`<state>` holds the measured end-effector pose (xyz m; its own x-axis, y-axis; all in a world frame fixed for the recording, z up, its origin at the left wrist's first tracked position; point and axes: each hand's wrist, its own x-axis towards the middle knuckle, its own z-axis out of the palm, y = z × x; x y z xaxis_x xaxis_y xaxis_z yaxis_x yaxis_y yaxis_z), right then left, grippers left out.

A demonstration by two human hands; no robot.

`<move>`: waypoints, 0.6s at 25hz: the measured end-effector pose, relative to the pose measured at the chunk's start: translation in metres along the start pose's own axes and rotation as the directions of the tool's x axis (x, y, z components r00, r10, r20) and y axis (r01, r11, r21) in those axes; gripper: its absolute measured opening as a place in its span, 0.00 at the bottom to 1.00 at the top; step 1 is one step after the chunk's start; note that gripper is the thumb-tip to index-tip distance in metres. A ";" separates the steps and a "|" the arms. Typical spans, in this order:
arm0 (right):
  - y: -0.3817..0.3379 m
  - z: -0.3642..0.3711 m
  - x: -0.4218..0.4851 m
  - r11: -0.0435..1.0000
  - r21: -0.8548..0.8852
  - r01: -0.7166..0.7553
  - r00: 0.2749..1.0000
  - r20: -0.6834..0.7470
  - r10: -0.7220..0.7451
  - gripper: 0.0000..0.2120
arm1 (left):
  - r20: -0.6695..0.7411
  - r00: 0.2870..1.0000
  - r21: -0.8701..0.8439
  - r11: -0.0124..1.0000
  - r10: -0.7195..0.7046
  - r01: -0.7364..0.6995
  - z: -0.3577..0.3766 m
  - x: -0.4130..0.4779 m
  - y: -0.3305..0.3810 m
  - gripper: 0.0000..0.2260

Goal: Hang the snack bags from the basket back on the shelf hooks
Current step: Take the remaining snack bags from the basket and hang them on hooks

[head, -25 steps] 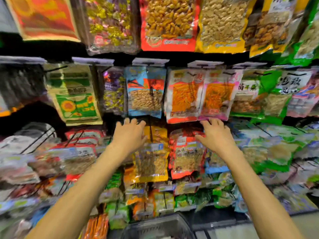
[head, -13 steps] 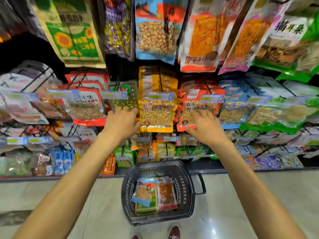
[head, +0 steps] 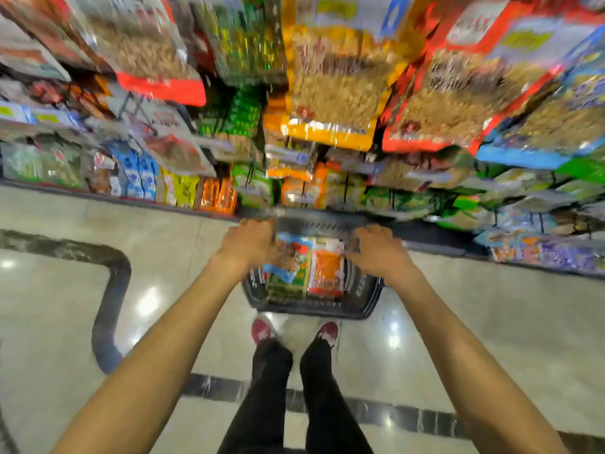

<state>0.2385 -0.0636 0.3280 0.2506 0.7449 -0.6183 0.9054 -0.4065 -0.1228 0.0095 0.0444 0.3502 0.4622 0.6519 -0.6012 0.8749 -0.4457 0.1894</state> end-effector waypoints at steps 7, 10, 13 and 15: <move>0.012 0.131 0.075 0.998 0.040 -0.049 0.984 0.171 0.042 0.31 | 0.234 0.969 -0.015 0.996 -0.077 0.083 0.134 0.094 -0.028 0.17; 0.014 0.185 0.110 0.994 0.086 -0.072 0.980 0.191 0.054 0.29 | 0.236 0.967 -0.048 0.992 -0.100 0.114 0.186 0.143 -0.039 0.18; 0.023 0.254 0.156 0.987 0.109 -0.114 0.960 0.270 0.080 0.33 | 0.230 0.967 -0.076 0.989 -0.109 0.130 0.239 0.192 -0.052 0.19; 0.029 0.296 0.186 0.980 0.129 -0.151 0.950 0.292 0.108 0.35 | 0.243 0.962 -0.108 0.983 -0.122 0.152 0.279 0.225 -0.066 0.20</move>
<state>0.2101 -0.0933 -0.0201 0.2354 0.5096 -0.8276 0.8052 -0.5791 -0.1276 0.0158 0.0493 -0.0140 0.3027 0.5329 -0.7902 0.9454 -0.2728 0.1781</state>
